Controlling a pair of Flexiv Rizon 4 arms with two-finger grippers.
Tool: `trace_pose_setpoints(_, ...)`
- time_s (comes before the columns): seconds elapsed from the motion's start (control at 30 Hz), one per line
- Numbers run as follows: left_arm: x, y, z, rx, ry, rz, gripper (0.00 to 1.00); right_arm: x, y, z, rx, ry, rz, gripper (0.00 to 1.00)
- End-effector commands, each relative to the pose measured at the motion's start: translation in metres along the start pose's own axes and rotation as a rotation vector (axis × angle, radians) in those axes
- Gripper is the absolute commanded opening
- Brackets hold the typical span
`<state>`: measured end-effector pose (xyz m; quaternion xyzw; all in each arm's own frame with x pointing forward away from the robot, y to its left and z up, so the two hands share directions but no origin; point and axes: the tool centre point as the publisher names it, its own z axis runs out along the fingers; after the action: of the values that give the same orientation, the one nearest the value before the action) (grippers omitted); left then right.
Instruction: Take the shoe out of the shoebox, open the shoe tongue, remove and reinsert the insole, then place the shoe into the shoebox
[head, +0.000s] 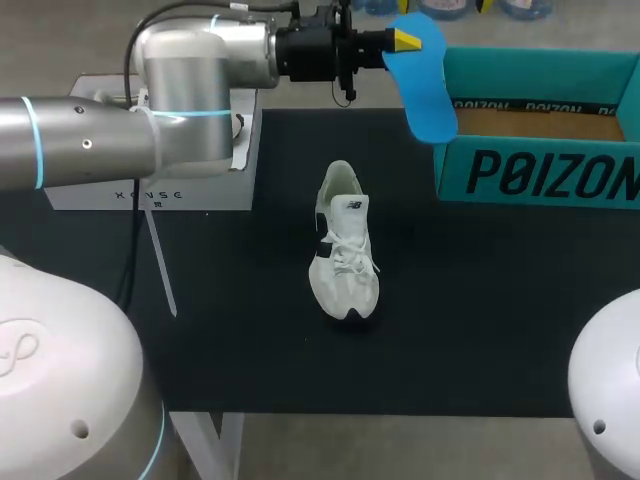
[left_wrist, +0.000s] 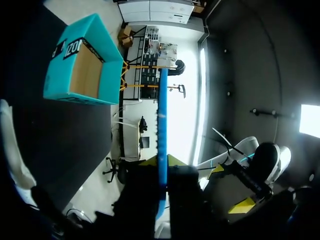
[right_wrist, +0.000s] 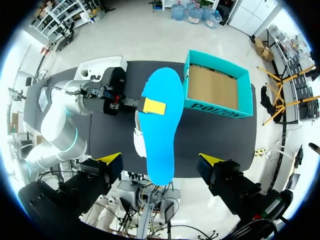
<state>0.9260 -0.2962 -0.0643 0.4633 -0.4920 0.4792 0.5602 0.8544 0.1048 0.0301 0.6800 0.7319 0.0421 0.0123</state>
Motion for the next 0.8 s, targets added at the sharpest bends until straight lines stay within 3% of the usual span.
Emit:
trace_pose_setpoints(0.03, -0.0029, -0.0001, 0.0, -0.007, 0.0, -0.003, 0.0, 0.0049, 0.0046, 0.0018, 0.012, 0.008, -0.004, 1.0)
trace_pose_setpoints(0.8, 0.0019, 0.0042, -0.0001, -0.022, -0.018, 0.026, 0.0, 0.0101, 0.0046, 0.0041, 0.026, -0.011, -0.007, 1.0)
